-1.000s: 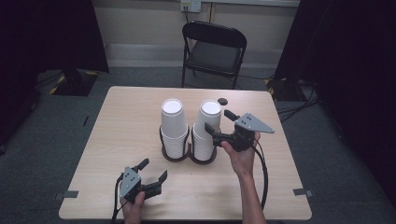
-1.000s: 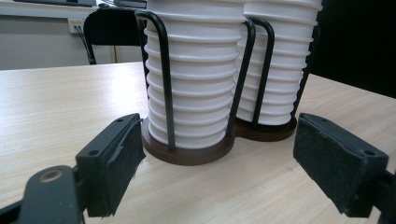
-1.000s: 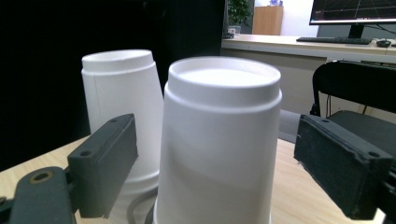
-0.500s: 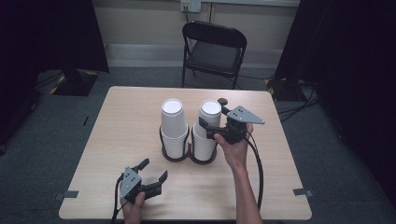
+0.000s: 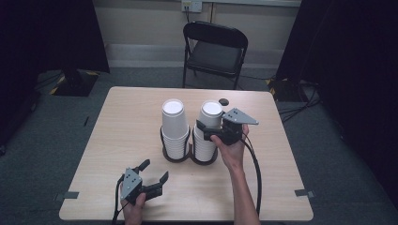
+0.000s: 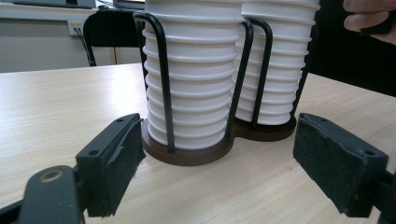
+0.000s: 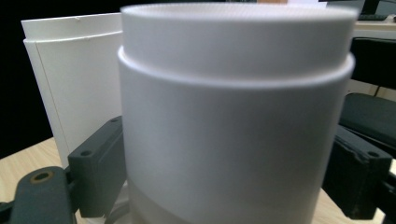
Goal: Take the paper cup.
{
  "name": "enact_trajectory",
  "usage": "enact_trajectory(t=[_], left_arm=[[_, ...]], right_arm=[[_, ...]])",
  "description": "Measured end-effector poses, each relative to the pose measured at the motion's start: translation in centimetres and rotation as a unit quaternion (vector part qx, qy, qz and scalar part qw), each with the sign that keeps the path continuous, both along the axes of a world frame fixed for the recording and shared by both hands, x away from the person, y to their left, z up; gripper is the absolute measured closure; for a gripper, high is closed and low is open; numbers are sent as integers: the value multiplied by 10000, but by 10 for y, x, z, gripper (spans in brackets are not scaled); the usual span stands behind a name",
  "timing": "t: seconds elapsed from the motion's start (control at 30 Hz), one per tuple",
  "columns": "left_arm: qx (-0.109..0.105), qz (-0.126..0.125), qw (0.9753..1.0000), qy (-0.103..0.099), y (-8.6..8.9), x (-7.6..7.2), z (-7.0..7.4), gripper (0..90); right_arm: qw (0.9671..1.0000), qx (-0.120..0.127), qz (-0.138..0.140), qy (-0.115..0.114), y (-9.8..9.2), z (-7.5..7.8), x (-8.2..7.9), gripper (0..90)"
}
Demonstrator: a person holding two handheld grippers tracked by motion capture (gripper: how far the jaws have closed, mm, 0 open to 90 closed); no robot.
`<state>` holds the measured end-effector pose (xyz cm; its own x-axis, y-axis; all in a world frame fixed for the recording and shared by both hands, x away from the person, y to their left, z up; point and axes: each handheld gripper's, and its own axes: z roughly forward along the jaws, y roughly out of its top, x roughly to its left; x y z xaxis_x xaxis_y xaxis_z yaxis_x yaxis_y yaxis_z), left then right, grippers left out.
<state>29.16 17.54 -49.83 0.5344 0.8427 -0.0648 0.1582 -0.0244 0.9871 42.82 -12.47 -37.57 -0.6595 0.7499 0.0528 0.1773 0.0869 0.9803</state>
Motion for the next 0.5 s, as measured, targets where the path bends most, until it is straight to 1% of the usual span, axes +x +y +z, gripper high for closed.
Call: enact_trajectory(t=[0.03, 0.07, 0.1, 0.23, 0.3, 0.5], left_arm=[[1, 10, 10000, -2, 0, 0, 0, 159], [1, 10, 10000, -2, 0, 0, 0, 159], [-6, 6, 10000, 1, 0, 0, 0, 159], [3, 2, 10000, -6, 0, 0, 0, 159], [-2, 2, 10000, -6, 0, 0, 0, 159], [3, 2, 10000, -10, 0, 0, 0, 159]], right_arm=[[10000, 22, 11, 51, 1, -4, 2, 130], [10000, 22, 11, 51, 1, -4, 2, 130], [10000, -26, 19, 66, 2, -7, 3, 127], [9999, -91, -8, 102, 4, -10, 5, 124], [9999, -68, -24, 132, 4, -11, 6, 121], [9998, -135, -36, 164, 6, -18, 6, 111]])
